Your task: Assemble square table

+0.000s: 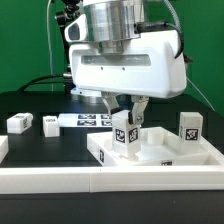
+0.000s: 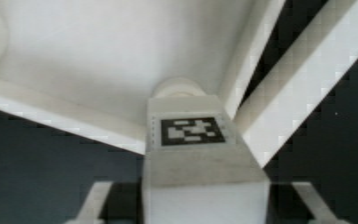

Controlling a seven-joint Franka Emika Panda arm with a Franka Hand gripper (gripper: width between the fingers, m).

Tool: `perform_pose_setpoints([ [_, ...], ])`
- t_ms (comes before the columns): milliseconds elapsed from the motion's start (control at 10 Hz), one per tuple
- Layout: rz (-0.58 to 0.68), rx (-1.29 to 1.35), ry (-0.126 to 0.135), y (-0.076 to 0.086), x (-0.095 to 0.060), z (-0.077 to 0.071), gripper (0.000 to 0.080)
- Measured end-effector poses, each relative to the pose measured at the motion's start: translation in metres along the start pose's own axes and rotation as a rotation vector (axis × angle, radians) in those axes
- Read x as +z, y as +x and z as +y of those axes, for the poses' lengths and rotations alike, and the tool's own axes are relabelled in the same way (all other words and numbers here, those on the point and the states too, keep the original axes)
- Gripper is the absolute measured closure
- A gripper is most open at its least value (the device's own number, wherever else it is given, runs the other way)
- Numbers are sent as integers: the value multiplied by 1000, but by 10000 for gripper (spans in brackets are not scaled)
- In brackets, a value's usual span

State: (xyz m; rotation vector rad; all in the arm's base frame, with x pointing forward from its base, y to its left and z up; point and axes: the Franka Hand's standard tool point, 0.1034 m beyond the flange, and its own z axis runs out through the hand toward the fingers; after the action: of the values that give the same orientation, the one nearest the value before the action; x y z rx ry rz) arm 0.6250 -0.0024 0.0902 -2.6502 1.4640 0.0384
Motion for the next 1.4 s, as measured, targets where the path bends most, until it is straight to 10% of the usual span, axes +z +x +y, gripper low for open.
perform_pose_setpoints([
  [1000, -36, 668, 18, -5, 1, -2, 509],
  [1200, -36, 639, 19, -6, 2, -2, 432],
  [1400, -35, 558, 19, -6, 2, -2, 181],
])
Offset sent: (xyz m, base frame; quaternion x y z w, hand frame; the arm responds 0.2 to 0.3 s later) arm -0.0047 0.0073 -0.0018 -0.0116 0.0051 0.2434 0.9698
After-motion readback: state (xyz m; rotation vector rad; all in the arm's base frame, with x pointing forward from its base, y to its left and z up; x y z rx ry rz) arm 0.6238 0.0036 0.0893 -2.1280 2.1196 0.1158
